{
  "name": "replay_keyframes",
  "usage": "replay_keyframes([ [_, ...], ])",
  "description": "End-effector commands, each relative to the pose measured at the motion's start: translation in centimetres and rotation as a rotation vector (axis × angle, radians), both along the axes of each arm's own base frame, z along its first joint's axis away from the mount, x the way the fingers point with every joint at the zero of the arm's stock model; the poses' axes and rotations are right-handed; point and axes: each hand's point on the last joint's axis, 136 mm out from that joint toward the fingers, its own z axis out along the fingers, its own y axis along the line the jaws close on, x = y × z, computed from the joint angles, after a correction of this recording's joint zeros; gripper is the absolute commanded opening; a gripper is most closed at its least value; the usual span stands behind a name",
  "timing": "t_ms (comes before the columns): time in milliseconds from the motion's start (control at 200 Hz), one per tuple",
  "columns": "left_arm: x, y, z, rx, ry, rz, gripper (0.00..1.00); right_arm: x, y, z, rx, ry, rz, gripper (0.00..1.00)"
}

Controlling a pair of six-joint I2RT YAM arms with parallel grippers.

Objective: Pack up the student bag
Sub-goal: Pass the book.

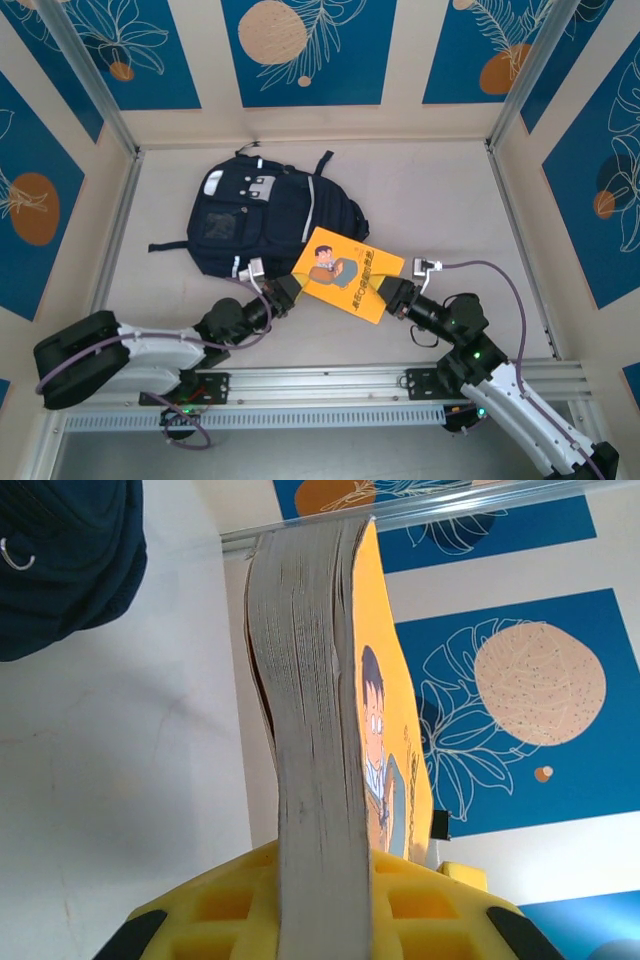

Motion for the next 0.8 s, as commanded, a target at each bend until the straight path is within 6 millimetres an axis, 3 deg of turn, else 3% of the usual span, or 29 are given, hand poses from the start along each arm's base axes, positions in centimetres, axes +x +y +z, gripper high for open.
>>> replay_keyframes([
  [0,-0.7,-0.7,1.7,-0.087,-0.043,-0.058,0.0,-0.4,-0.1,2.4,0.037,-0.098,0.001,0.34],
  [160,-0.9,-1.4,1.4,-0.07,-0.052,-0.088,0.0,-0.1,-0.3,1.6,-0.006,-0.06,-0.009,0.19],
  [290,-0.8,-0.7,1.7,-0.048,-0.098,-0.056,0.0,-0.1,-0.6,1.4,-0.057,-0.039,-0.019,0.11],
  [425,-0.5,1.2,0.4,0.073,-0.123,0.015,0.43,0.0,-1.4,1.1,-0.156,-0.014,-0.05,0.02],
  [500,-0.3,2.0,-0.9,0.226,-0.115,0.031,0.55,0.0,-1.9,0.9,-0.201,-0.01,-0.069,0.0],
  [580,0.0,3.6,-1.7,0.518,-0.11,0.054,0.69,0.1,-2.6,0.4,-0.262,-0.003,-0.097,0.0],
  [670,0.8,5.6,-1.2,0.75,-0.153,0.1,0.7,0.3,-3.7,-0.7,-0.341,0.027,-0.142,0.0],
  [795,2.5,5.5,0.2,0.97,-0.187,0.063,0.71,0.5,-5.0,-2.2,-0.441,0.058,-0.192,0.0],
])
